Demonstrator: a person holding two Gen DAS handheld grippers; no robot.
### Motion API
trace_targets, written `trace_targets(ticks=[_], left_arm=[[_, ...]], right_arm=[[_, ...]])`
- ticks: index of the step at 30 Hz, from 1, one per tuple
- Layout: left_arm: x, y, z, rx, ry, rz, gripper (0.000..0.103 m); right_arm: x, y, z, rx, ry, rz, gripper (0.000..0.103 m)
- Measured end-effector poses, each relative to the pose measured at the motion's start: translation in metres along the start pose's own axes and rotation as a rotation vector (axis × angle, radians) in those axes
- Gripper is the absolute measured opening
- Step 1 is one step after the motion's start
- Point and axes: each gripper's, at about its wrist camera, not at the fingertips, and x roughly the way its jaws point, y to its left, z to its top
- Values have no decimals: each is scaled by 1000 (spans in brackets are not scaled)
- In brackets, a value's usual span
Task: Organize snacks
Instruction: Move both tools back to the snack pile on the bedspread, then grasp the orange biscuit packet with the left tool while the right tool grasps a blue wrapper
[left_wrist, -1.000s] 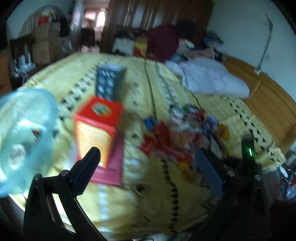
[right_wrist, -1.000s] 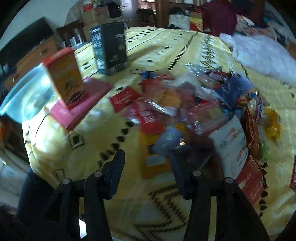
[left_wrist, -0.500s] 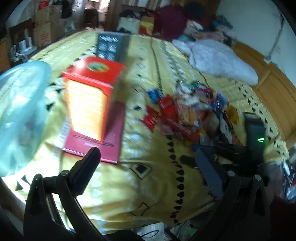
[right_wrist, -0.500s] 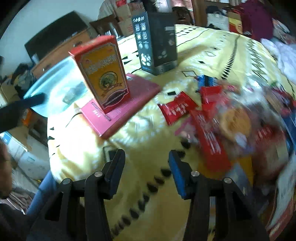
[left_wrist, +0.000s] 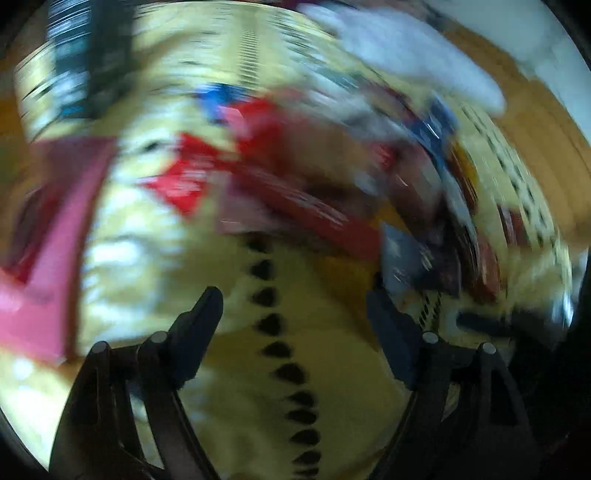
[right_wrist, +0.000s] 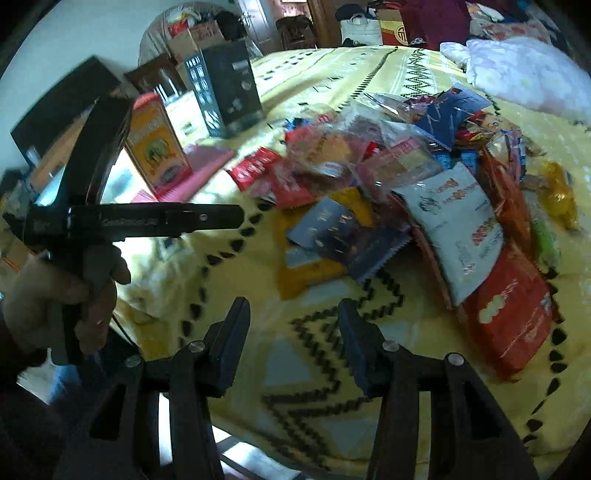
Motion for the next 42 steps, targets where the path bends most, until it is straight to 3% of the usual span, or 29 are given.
trace_targets(ticks=[3, 8, 10, 12, 15, 22, 25, 29, 39, 42], left_arm=[[9, -33, -7, 167, 13, -55, 82], [17, -67, -8, 336, -68, -16, 100], [25, -70, -6, 356, -78, 2, 98], [33, -71, -7, 379, -59, 32, 85], [26, -69, -16, 361, -70, 5, 79], [-12, -27, -49, 356, -48, 22, 79], [-15, -1, -50, 328, -30, 20, 79], [-12, 6, -53, 341, -32, 15, 78], [-12, 10, -54, 322, -49, -17, 79], [-12, 13, -54, 316, -48, -32, 79]], right_arm=[[-1, -11, -2, 24, -3, 13, 53], [-4, -26, -10, 51, 6, 6, 53], [-6, -36, -15, 77, 7, 6, 53], [-10, -45, -18, 110, -2, 14, 53], [-18, -51, -17, 119, -17, 6, 53], [-25, -29, -2, 24, -39, 39, 53], [-12, -9, 8, -55, -15, 87, 53], [17, 11, 23, -140, 61, 184, 53], [33, 57, 70, -355, 82, 206, 55], [40, 63, 75, -405, 99, 166, 55]])
